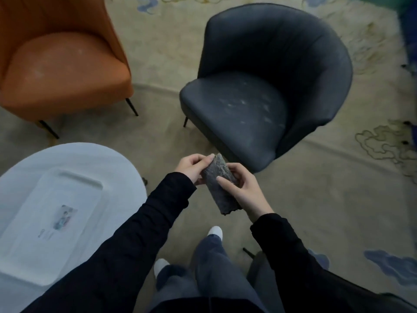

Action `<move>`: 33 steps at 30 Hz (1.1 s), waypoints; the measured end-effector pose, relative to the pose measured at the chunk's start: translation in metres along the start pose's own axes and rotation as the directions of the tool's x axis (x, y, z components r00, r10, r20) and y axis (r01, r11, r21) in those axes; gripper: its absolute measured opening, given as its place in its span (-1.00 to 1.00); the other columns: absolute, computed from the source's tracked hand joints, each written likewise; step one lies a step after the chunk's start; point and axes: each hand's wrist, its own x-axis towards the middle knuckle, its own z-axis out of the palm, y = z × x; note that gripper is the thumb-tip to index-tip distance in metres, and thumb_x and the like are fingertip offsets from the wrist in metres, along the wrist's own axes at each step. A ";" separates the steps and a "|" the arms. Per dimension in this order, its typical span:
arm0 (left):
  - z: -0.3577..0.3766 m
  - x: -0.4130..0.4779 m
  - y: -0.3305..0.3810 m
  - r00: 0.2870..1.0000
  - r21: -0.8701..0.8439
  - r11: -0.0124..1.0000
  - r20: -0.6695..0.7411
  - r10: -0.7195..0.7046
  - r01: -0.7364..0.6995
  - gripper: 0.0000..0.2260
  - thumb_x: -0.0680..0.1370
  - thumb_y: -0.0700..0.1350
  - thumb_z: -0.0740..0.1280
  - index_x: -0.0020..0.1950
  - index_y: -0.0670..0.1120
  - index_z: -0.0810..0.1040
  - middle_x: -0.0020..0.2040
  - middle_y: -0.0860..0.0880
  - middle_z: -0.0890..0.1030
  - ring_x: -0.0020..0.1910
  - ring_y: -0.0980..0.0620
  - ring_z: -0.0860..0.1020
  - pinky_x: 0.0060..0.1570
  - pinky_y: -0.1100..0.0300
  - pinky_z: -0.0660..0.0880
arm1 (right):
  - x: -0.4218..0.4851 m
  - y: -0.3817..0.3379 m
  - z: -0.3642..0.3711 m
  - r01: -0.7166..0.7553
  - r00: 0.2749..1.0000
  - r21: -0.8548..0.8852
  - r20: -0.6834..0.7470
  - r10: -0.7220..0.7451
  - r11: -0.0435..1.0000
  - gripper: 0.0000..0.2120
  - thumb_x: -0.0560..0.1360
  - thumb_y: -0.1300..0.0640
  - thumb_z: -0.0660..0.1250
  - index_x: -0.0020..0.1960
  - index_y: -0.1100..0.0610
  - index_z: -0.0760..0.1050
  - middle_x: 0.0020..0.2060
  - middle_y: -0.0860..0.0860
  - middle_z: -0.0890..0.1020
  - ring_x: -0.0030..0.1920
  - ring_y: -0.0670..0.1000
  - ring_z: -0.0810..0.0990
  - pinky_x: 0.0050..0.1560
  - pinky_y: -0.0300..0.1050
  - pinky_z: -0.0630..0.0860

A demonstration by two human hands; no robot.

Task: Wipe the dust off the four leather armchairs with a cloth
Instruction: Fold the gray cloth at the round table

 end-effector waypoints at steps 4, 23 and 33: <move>0.049 0.025 0.016 0.995 0.042 0.999 0.097 0.023 -0.027 -0.81 0.61 -0.12 0.30 -0.21 -0.09 0.49 -0.39 0.09 0.57 -0.40 0.24 0.53 -0.41 0.33 0.49 | 0.020 -0.003 -0.051 0.020 0.997 -0.178 -0.065 -0.032 0.984 -0.64 0.32 0.01 0.54 0.01 0.11 0.49 -0.14 -0.01 0.66 -0.11 -0.10 0.62 -0.07 -0.18 0.54; 0.016 0.202 0.094 0.970 0.814 0.567 -0.020 0.241 -0.124 -0.80 0.59 -0.05 0.31 0.12 -0.13 0.60 0.04 -0.06 0.64 0.08 -0.05 0.57 0.01 0.25 0.39 | 0.188 -0.030 -0.096 -0.034 0.904 -0.395 -0.403 -0.140 0.918 -0.88 0.45 0.01 0.42 -0.03 -0.06 0.54 -0.17 -0.17 0.63 -0.09 -0.18 0.57 -0.04 -0.20 0.50; -0.047 0.295 0.161 0.981 0.858 0.505 -0.012 0.196 -0.090 -0.81 0.61 -0.08 0.27 0.13 -0.13 0.60 0.06 -0.10 0.63 0.07 -0.07 0.55 0.05 0.20 0.41 | 0.290 -0.060 -0.075 -0.165 0.852 -0.618 -0.481 -0.204 0.769 -0.88 0.48 0.00 0.38 -0.01 -0.01 0.54 -0.21 -0.12 0.52 -0.18 -0.03 0.53 -0.19 -0.06 0.47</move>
